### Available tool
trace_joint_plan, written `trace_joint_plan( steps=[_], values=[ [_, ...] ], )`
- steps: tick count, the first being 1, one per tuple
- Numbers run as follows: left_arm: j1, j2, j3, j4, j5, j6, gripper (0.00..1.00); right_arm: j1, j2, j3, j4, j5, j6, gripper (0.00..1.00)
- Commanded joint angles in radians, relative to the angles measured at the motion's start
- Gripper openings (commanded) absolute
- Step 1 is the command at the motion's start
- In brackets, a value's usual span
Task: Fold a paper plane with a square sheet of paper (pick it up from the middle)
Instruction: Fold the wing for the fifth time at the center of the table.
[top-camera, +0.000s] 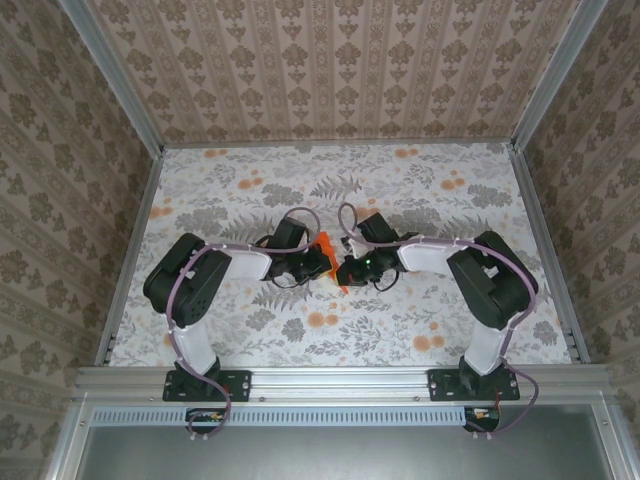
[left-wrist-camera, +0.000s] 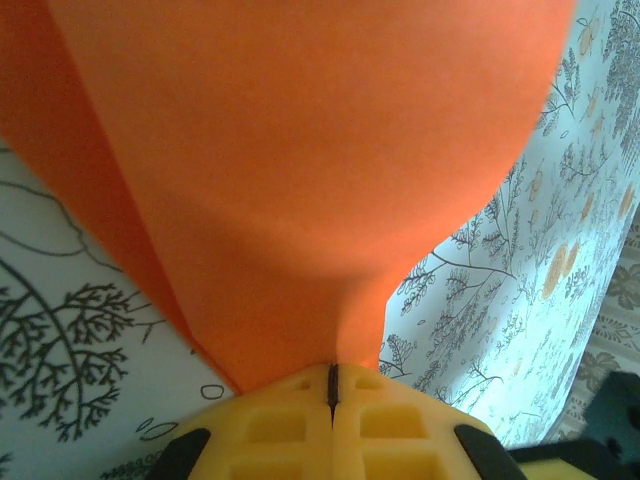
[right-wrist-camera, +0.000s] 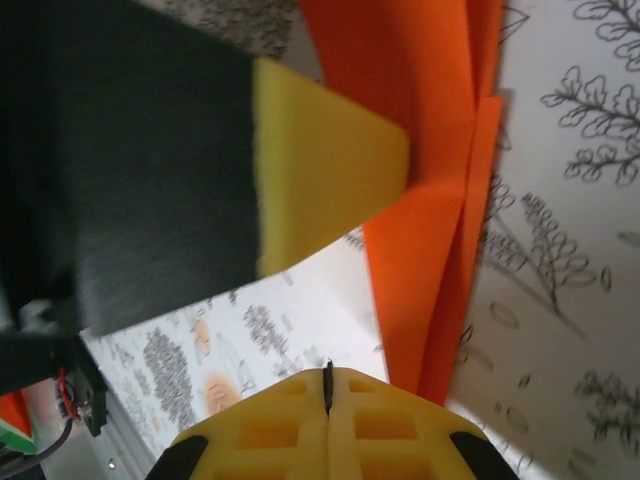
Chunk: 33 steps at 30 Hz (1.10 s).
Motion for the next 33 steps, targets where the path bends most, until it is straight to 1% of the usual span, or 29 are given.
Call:
trace_joint_plan(
  steps=[1, 5, 10, 13, 16, 21, 33],
  values=[
    [-0.007, 0.044, -0.004, -0.102, -0.041, 0.041, 0.00, -0.006, 0.048, 0.044, -0.012, 0.031, 0.004, 0.00],
    [-0.004, 0.013, 0.017, -0.103, -0.029, 0.104, 0.04, -0.013, 0.070, 0.027, -0.029, 0.046, -0.015, 0.00],
    [0.014, -0.038, 0.071, -0.110, -0.003, 0.241, 0.15, -0.023, 0.079, -0.011, -0.043, 0.045, -0.031, 0.00],
    [0.041, -0.059, 0.087, -0.110, 0.008, 0.289, 0.18, -0.024, 0.082, -0.025, -0.046, 0.039, -0.038, 0.00],
    [0.068, -0.053, 0.094, -0.098, 0.028, 0.315, 0.20, -0.026, 0.086, -0.028, -0.048, 0.034, -0.041, 0.00],
    [0.088, -0.020, 0.113, -0.083, 0.060, 0.335, 0.20, -0.026, 0.087, -0.023, -0.056, 0.029, -0.044, 0.00],
    [0.104, 0.055, 0.137, -0.082, 0.059, 0.369, 0.20, -0.026, 0.102, -0.024, -0.061, 0.015, -0.050, 0.00]
  ],
)
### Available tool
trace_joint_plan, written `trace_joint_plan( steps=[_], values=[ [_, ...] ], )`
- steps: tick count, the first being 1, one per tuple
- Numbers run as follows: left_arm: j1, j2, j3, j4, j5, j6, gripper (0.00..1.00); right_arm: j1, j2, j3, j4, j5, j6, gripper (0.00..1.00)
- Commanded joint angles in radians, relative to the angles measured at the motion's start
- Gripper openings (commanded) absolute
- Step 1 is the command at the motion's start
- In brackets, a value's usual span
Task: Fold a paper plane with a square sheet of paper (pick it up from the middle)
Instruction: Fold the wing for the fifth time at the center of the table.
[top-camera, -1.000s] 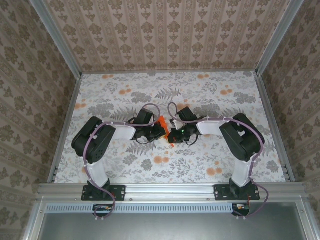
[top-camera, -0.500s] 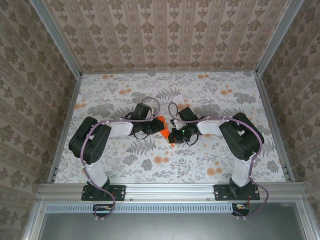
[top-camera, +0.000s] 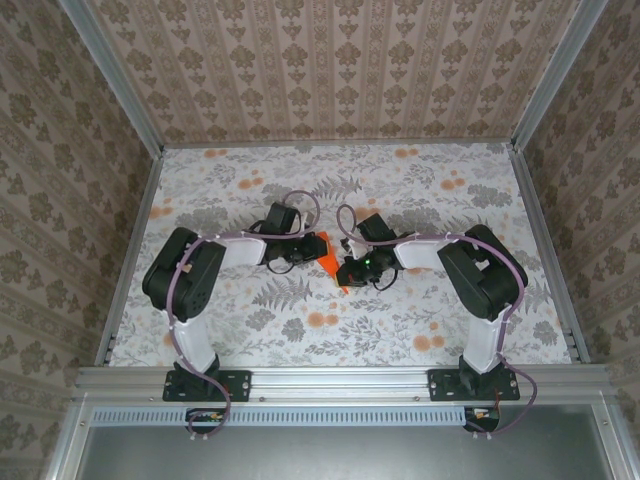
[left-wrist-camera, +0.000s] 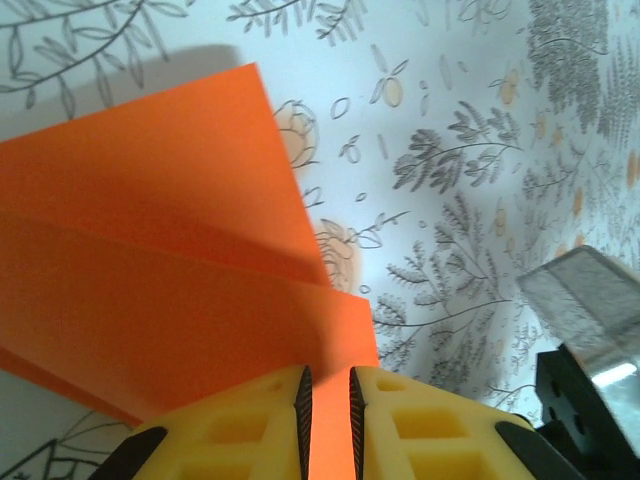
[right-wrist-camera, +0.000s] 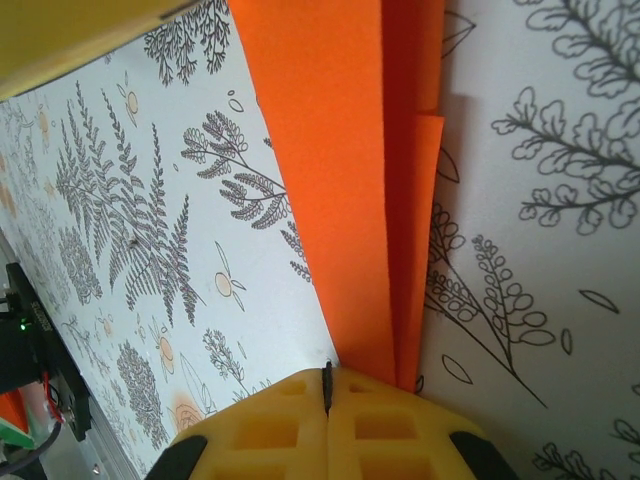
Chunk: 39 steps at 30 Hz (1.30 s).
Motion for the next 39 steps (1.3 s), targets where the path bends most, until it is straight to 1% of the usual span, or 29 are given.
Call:
trace_joint_plan(
  steps=[1, 6, 13, 21, 22, 24, 34, 39],
  values=[
    [0.011, 0.028, 0.024, -0.002, 0.015, 0.037, 0.20, -0.003, 0.048, -0.032, -0.077, 0.042, -0.018, 0.00],
    [0.017, 0.052, 0.028, -0.002, 0.009, 0.041, 0.20, -0.003, 0.050, -0.035, -0.087, 0.040, -0.027, 0.00],
    [0.031, 0.063, 0.038, -0.045, -0.011, 0.072, 0.20, -0.005, 0.046, -0.050, -0.117, 0.041, -0.046, 0.00],
    [0.085, 0.078, 0.086, -0.097, 0.011, 0.142, 0.20, -0.005, 0.040, -0.092, -0.114, 0.039, -0.040, 0.00],
    [0.112, 0.083, 0.093, -0.099, 0.017, 0.149, 0.20, -0.004, 0.042, -0.095, -0.112, 0.038, -0.039, 0.00],
    [0.132, 0.094, 0.104, -0.105, 0.030, 0.162, 0.20, -0.005, 0.043, -0.098, -0.108, 0.034, -0.038, 0.00],
    [0.182, 0.129, 0.153, -0.149, 0.035, 0.199, 0.20, -0.005, 0.040, -0.110, -0.110, 0.035, -0.038, 0.00],
    [0.206, 0.149, 0.156, -0.159, 0.018, 0.202, 0.20, -0.005, 0.034, -0.121, -0.104, 0.037, -0.036, 0.00]
  ],
)
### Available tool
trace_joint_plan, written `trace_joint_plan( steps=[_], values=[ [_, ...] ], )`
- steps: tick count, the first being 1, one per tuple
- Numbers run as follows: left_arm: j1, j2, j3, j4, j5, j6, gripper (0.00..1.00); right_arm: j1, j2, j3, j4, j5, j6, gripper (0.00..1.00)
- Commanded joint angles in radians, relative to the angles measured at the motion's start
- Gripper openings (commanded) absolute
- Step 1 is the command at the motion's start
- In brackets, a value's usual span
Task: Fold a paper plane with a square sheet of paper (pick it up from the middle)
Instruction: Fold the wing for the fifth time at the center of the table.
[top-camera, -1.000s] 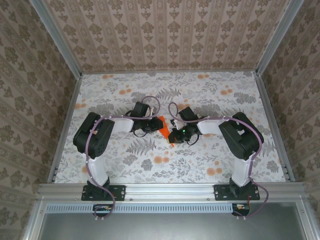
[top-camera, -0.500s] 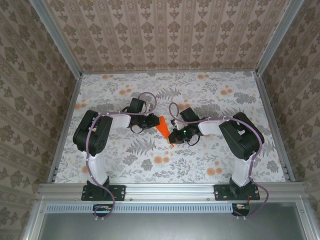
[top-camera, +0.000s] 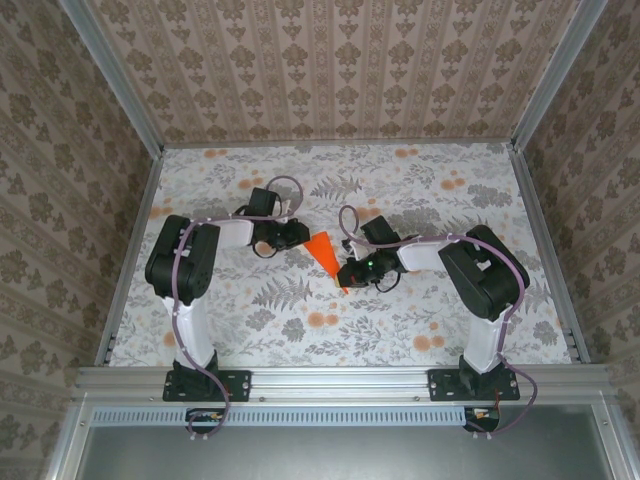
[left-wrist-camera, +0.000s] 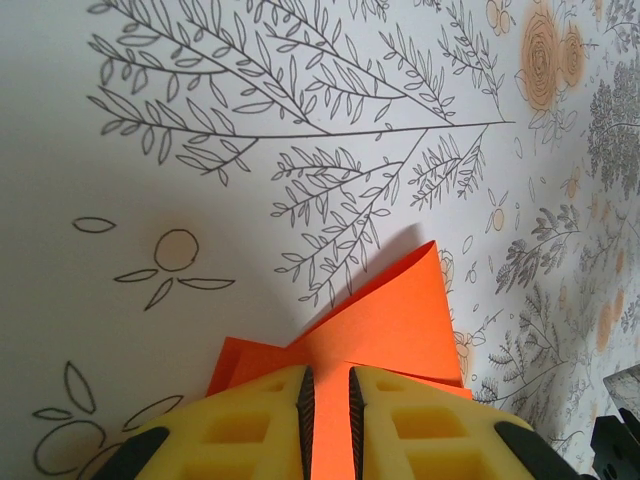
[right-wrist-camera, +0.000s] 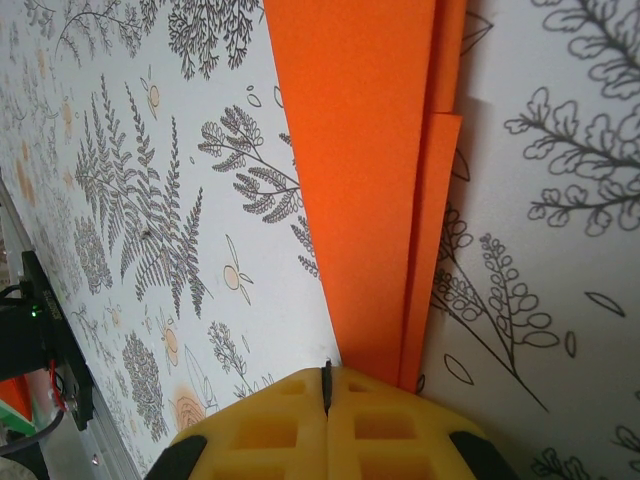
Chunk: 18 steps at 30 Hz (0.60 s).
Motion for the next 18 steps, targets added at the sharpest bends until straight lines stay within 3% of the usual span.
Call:
trace_joint_plan(
  steps=[1, 11, 15, 18],
  values=[
    [0.041, 0.041, 0.013, -0.037, -0.061, 0.041, 0.20, 0.005, 0.037, -0.072, -0.173, 0.071, -0.008, 0.00],
    [0.085, -0.018, 0.097, -0.119, -0.050, 0.057, 0.24, 0.005, 0.001, -0.080, -0.125, 0.071, 0.015, 0.00],
    [0.038, -0.124, 0.055, -0.121, -0.083, 0.019, 0.26, 0.005, -0.040, -0.077, -0.089, 0.071, 0.047, 0.03],
    [-0.025, -0.200, 0.007, -0.132, -0.154, -0.037, 0.27, 0.006, -0.082, -0.070, -0.061, 0.062, 0.075, 0.11]
  ],
)
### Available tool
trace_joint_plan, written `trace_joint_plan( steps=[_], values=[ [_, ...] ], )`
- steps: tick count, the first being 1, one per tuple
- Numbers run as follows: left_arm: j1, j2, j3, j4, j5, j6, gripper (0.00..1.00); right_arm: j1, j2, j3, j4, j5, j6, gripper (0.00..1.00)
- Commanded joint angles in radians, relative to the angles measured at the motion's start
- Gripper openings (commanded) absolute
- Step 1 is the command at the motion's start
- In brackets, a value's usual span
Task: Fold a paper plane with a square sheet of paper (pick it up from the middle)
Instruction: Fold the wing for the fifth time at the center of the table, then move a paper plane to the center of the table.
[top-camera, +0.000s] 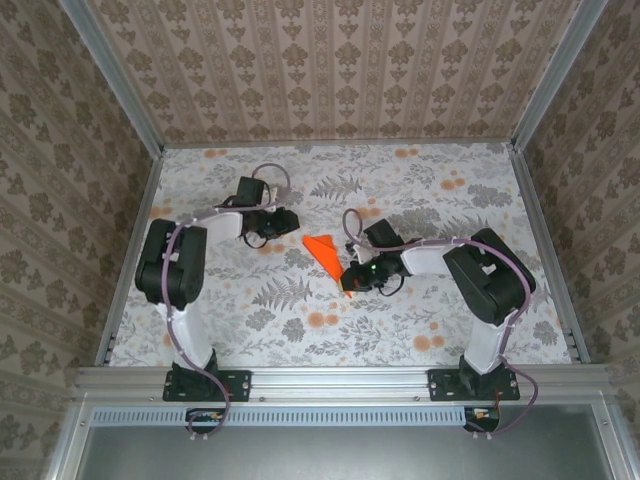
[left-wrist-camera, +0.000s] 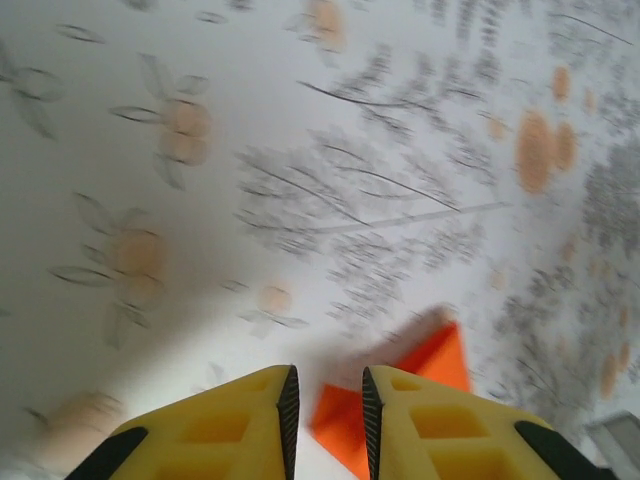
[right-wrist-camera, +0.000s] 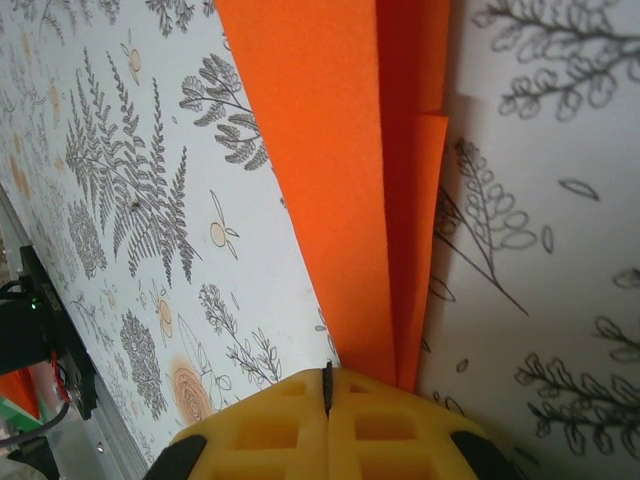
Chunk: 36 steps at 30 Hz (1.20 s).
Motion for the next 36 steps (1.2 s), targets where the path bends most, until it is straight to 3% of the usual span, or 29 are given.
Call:
trace_joint_plan(
  steps=[1, 5, 8, 16, 20, 26, 36],
  values=[
    [-0.076, -0.116, -0.051, -0.034, -0.096, -0.070, 0.28, 0.004, -0.050, -0.019, -0.046, 0.049, 0.044, 0.15],
    [-0.182, -0.196, -0.107, -0.057, -0.234, -0.179, 0.34, 0.004, -0.146, -0.013, -0.007, 0.047, 0.089, 0.32],
    [-0.250, -0.240, -0.107, -0.135, -0.347, -0.248, 0.45, 0.001, -0.241, -0.018, -0.021, 0.083, 0.092, 0.44],
    [-0.417, -0.246, -0.021, -0.354, -0.525, -0.442, 0.78, -0.098, -0.508, -0.103, -0.157, 0.431, -0.002, 0.86],
    [-0.473, -0.168, 0.076, -0.437, -0.588, -0.494, 0.87, -0.161, -0.543, -0.123, -0.165, 0.487, -0.013, 0.98],
    [-0.487, 0.000, 0.269, -0.577, -0.590, -0.539, 0.88, -0.193, -0.554, -0.153, -0.134, 0.481, 0.014, 1.00],
    [-0.496, 0.097, 0.335, -0.640, -0.622, -0.667, 0.62, -0.209, -0.550, -0.174, -0.114, 0.446, 0.028, 1.00]
  ],
)
